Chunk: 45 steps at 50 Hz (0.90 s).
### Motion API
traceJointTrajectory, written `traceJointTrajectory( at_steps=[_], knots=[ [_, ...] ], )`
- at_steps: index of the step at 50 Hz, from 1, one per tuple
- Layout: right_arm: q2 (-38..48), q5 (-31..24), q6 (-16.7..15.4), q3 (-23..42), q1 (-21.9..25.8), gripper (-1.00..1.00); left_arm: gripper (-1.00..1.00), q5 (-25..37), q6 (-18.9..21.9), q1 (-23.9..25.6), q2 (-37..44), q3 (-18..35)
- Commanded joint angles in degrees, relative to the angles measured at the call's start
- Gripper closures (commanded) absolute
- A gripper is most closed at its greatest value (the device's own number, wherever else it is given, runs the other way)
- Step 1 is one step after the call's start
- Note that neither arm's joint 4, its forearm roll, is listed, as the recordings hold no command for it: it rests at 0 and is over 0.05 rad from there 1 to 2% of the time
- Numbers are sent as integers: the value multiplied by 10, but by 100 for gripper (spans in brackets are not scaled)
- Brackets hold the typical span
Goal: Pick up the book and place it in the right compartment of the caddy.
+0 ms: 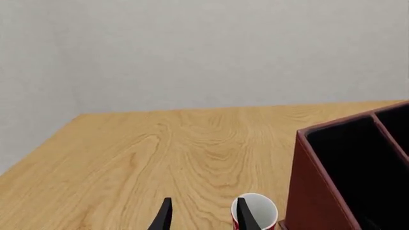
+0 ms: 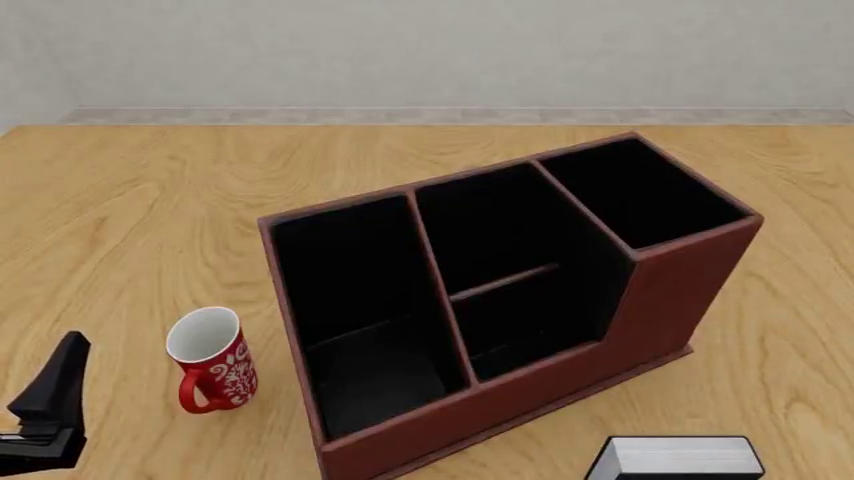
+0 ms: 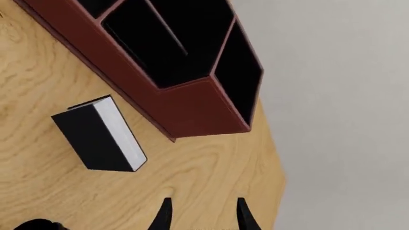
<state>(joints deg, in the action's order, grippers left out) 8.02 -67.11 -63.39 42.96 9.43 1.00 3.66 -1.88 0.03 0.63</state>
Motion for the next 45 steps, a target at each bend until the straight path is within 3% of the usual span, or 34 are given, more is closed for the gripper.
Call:
traceJointTrajectory(
  at_steps=[1, 7, 22, 24, 28, 45],
  knots=[
    [32, -26, -16, 6, 8, -100, -100, -2, 2, 2, 0, -4],
    [61, -28, -10, 5, 16, -100, -100, -3, 4, 1, 0, -4],
    [118, -28, -30, 5, 37, -100, -100, -3, 2, -3, 0, -3],
    [136, -28, -17, 5, 59, -100, -100, -3, 2, -4, 0, -3],
    [149, -28, -21, 8, 60, -100, -100, -4, 1, -4, 0, -4],
    [214, -28, 17, 9, 104, -100, -100, -1, 0, -5, 0, -6]
  ],
)
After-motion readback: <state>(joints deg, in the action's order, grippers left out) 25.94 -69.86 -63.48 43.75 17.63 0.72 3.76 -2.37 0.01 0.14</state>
